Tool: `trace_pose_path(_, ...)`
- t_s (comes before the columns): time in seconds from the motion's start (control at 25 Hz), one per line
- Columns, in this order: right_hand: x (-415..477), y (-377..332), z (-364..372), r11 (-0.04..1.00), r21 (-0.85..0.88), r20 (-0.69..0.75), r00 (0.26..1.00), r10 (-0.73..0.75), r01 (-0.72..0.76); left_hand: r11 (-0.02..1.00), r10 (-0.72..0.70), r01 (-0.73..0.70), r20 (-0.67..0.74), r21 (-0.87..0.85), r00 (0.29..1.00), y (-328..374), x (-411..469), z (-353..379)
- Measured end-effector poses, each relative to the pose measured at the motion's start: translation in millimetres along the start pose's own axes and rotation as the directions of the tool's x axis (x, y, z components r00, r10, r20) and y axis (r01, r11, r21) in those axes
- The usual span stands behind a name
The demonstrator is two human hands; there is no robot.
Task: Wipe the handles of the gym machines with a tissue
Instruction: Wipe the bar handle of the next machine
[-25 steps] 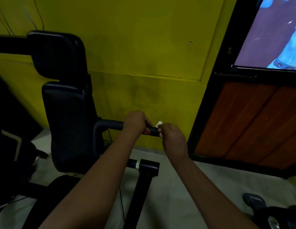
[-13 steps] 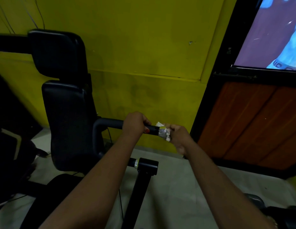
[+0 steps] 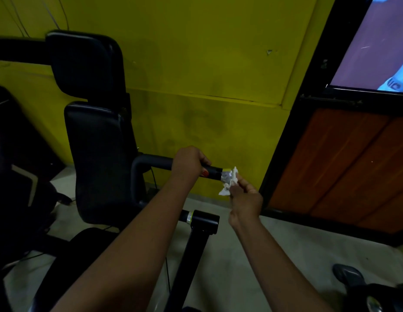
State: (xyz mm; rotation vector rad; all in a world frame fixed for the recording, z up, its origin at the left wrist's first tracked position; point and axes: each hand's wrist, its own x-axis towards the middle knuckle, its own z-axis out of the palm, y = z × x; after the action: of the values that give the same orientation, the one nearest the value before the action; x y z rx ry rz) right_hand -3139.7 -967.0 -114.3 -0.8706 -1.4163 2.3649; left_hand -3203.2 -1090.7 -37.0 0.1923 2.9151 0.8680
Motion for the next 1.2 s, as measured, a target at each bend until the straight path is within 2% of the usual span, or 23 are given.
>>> trace_pose_path(0.08,-11.5,10.7,-0.9,0.954,-0.212,-0.050,0.972,-0.229,0.214,1.000,0.004,-0.004,-0.001,0.010,1.000,0.1,0.3,-0.2)
trace_pose_path(0.12,-10.2,11.3,-0.7,0.926,-0.265,-0.044,0.956,-0.291,0.270,1.000,0.006,-0.006,0.000,0.015,1.000,0.1,0.4,-0.2)
trace_pose_path(0.16,-4.3,9.0,-1.7,0.915,-0.278,-0.026,0.950,-0.310,0.291,1.000,0.006,-0.006,0.003,0.018,1.000,0.5,0.2,-0.1)
trace_pose_path(0.32,12.3,4.3,-13.1,0.956,-0.206,0.062,0.978,-0.201,0.210,1.000,-0.002,0.002,0.009,0.011,1.000,0.6,-0.6,-0.7)
trace_pose_path(0.4,6.1,14.4,-14.9,0.915,-0.269,0.029,0.953,-0.303,0.299,1.000,-0.009,0.009,0.008,0.014,1.000,1.8,-2.1,-1.2)
trace_pose_path(0.56,1.9,13.7,-1.6,0.795,-0.325,0.020,0.844,-0.536,0.513,1.000,0.000,0.000,0.001,0.007,1.000,2.0,-2.8,-0.3)
trace_pose_path(0.6,11.8,8.5,0.2,0.801,-0.350,0.027,0.860,-0.509,0.485,1.000,0.006,-0.006,0.000,0.011,1.000,2.3,-3.8,-0.2)
trace_pose_path(0.64,23.2,3.0,1.0,0.858,-0.339,0.005,0.913,-0.408,0.385,1.000,0.010,-0.010,0.000,0.013,1.000,2.4,-4.5,-0.5)
trace_pose_path(0.68,31.5,-1.2,0.2,0.937,-0.270,-0.022,0.972,-0.235,0.221,1.000,0.014,-0.014,0.000,0.010,1.000,1.8,-4.4,-0.1)
trace_pose_path(0.72,34.0,-1.8,-1.5,0.988,-0.148,-0.018,0.999,-0.045,0.042,1.000,0.016,-0.016,0.000,0.003,1.000,1.0,-3.9,0.1)
trace_pose_path(0.76,28.1,-0.3,-2.5,0.997,-0.026,0.004,0.997,0.078,-0.077,1.000,0.016,-0.016,0.000,-0.002,1.000,0.6,-3.8,0.3)
trace_pose_path(0.8,19.7,4.2,-2.6,0.994,0.051,0.009,0.995,0.094,-0.095,1.000,0.012,-0.012,-0.001,-0.002,1.000,0.5,-3.5,0.1)
trace_pose_path(0.84,10.0,8.9,-1.0,0.998,0.054,-0.023,0.999,0.023,-0.022,1.000,0.010,-0.010,-0.003,-0.001,1.000,0.6,-2.9,0.0)
trace_pose_path(0.88,0.1,12.9,1.0,0.992,-0.014,-0.077,0.989,-0.124,0.124,1.000,0.009,-0.009,-0.005,-0.001,1.000,0.0,-2.4,0.1)
trace_pose_path(0.92,-6.8,14.0,2.3,0.948,-0.130,-0.104,0.947,-0.304,0.290,1.000,0.007,-0.007,-0.007,-0.002,1.000,-0.3,-2.2,0.4)
trace_pose_path(0.96,-8.3,11.6,3.7,0.853,-0.273,-0.081,0.873,-0.480,0.444,1.000,0.006,-0.006,-0.006,0.000,1.000,0.0,-2.8,0.5)
trace_pose_path(1.04,2.9,2.3,4.1,0.558,-0.468,0.120,0.674,-0.729,0.685,1.000,0.009,-0.009,0.000,0.006,1.000,0.6,-3.1,0.5)
trace_pose_path(1.12,16.3,-1.3,1.6,0.196,-0.510,0.427,0.444,-0.788,0.838,1.000,0.014,-0.014,-0.002,-0.005,1.000,0.0,-2.0,0.7)
trace_pose_path(1.2,25.4,3.0,-9.3,-0.112,-0.429,0.663,0.228,-0.713,0.896,1.000,0.020,-0.020,-0.004,-0.014,1.000,0.2,-2.7,0.3)
